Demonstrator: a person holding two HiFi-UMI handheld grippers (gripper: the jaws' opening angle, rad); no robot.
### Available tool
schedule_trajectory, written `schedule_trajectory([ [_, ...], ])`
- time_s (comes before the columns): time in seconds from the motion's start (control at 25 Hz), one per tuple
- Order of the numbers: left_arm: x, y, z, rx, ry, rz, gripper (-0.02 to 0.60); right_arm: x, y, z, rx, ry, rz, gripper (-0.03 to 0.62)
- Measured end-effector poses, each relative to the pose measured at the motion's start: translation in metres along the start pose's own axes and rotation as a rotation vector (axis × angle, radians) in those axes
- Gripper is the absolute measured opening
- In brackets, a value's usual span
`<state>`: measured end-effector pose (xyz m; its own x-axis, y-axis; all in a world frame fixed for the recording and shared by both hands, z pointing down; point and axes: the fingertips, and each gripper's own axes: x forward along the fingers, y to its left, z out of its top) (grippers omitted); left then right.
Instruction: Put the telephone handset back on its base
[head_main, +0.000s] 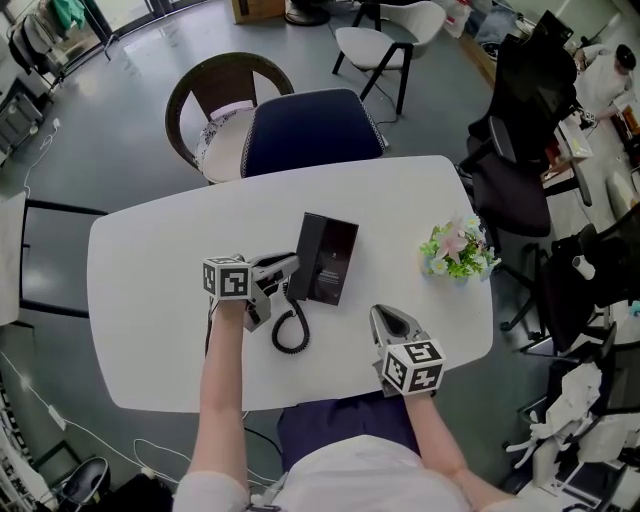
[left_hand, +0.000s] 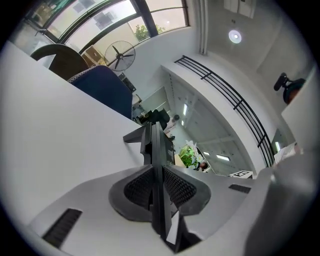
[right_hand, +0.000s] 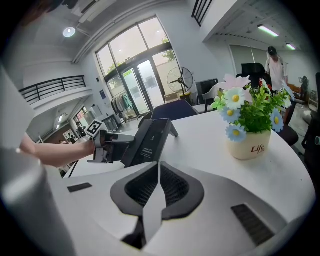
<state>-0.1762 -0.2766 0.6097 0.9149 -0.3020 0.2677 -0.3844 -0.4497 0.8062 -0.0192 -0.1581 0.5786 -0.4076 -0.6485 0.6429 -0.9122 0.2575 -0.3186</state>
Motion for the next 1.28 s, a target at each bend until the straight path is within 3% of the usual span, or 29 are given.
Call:
schedule_trajectory([
  [0.2,0.003,0.004,0.0,-0.022,-0.024,-0.015,0.077,0.003,0.001,0.0,0.0,0.011,-0.003,0.038],
  [0.6,0.007,0.009,0.0,0.072,0.0,0.099,0.084,0.008,0.003,0.003,-0.017,0.01,0.01,0.038],
  [0.64,0.006,0.01,0.001,0.072,-0.007,0.111,0.093,0.008,0.003,0.004,-0.02,0.007,0.013,0.038],
  [0.72,0.003,0.009,0.002,0.069,-0.027,0.135,0.189,0.008,0.002,0.008,-0.028,-0.004,0.022,0.038],
  [0.8,-0.005,0.006,0.005,0.067,-0.059,0.168,0.241,0.008,0.003,0.015,-0.037,-0.02,0.035,0.038],
  [1.04,-0.041,-0.026,0.006,0.053,-0.235,0.256,0.245,0.009,0.006,0.034,-0.077,-0.068,0.089,0.038],
  [1.28,-0.075,-0.074,-0.025,0.049,-0.35,0.335,0.241,0.003,0.018,0.048,-0.122,-0.098,0.169,0.038],
])
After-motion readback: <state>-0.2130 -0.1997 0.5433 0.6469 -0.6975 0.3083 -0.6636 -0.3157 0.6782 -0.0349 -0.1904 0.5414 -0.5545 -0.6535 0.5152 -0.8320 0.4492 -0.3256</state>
